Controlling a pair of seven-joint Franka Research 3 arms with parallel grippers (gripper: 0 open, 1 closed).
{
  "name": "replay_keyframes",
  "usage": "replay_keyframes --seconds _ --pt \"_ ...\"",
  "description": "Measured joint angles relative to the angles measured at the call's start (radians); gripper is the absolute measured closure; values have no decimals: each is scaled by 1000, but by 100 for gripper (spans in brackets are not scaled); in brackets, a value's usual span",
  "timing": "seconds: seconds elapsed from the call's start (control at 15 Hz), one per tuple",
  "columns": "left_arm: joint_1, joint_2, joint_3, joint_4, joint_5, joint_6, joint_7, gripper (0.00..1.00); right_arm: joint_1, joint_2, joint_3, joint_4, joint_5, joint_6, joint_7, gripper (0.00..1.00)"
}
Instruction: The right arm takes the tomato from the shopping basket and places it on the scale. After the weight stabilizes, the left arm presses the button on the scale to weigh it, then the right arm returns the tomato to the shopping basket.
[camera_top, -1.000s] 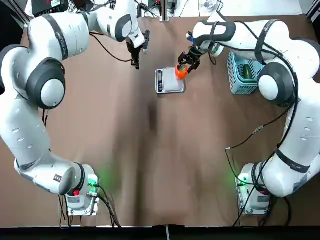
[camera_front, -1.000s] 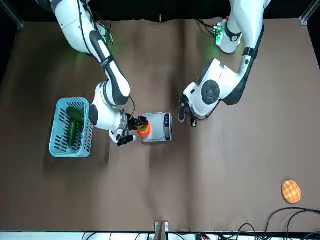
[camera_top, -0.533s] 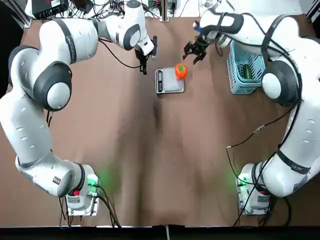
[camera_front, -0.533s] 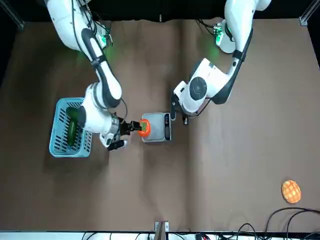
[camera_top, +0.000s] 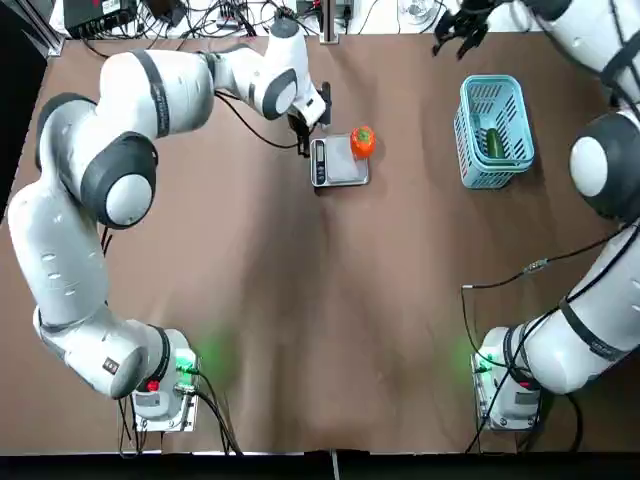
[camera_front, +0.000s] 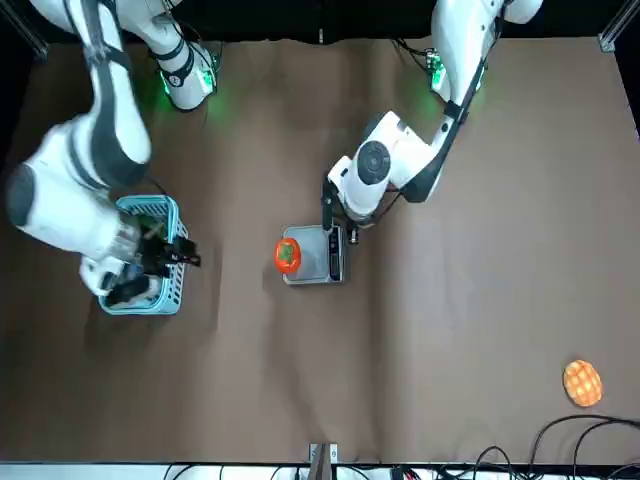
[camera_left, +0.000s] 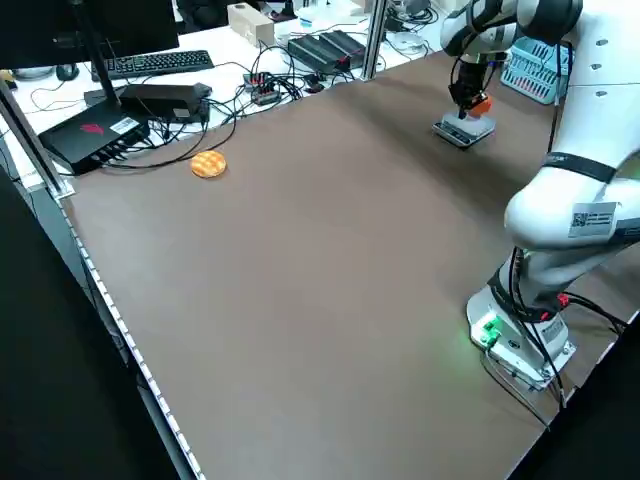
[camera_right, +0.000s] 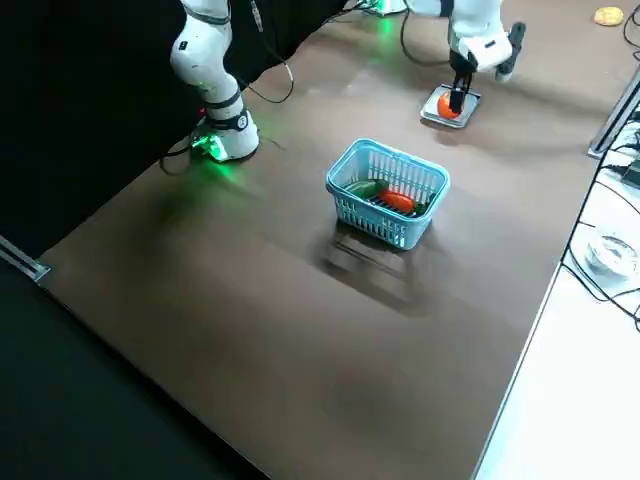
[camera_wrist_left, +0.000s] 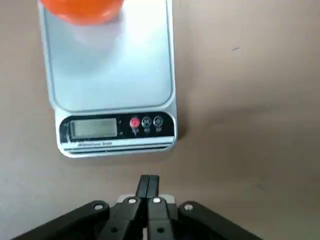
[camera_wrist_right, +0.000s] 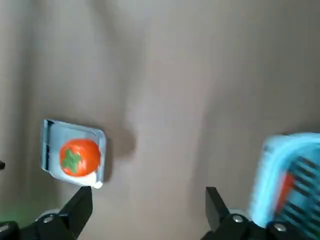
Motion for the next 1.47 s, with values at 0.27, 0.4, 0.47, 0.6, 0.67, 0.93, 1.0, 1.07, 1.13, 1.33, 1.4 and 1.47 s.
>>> replay_keyframes --seconds 0.27,0.4,0.47,0.6,0.67,0.93,1.0,1.07,1.13,1.33,1.4,1.47 --pt "-42 42 3 19 112 24 -86 99 -5 -127 -64 46 -160 -186 6 1" --pt "-50 52 3 29 145 24 -109 99 -13 -185 -65 46 -247 -277 32 2" --pt "-54 56 3 32 156 24 -116 99 -17 -207 -56 45 -282 -318 53 2" --pt "-57 66 4 41 164 24 -121 99 -50 -235 -5 45 -336 -374 86 2" --pt "-60 75 4 49 164 24 -122 99 -84 -241 34 46 -355 -400 101 2" --pt "-80 129 12 96 166 28 -130 99 -282 -249 168 102 -368 -479 125 2" --pt "-84 142 18 103 166 43 -131 99 -318 -250 189 124 -369 -481 125 1" --pt "-90 154 28 107 167 67 -131 99 -342 -251 203 141 -369 -482 125 1" --pt "-97 164 39 109 167 93 -131 99 -356 -252 212 151 -375 -481 125 1" --pt "-107 184 52 113 167 146 -133 99 -394 -253 274 152 -473 -453 129 2" --pt "-107 188 52 115 167 150 -133 99 -409 -253 295 149 -488 -452 132 2" --pt "-108 193 53 117 167 151 -134 99 -422 -253 309 146 -493 -452 133 3"
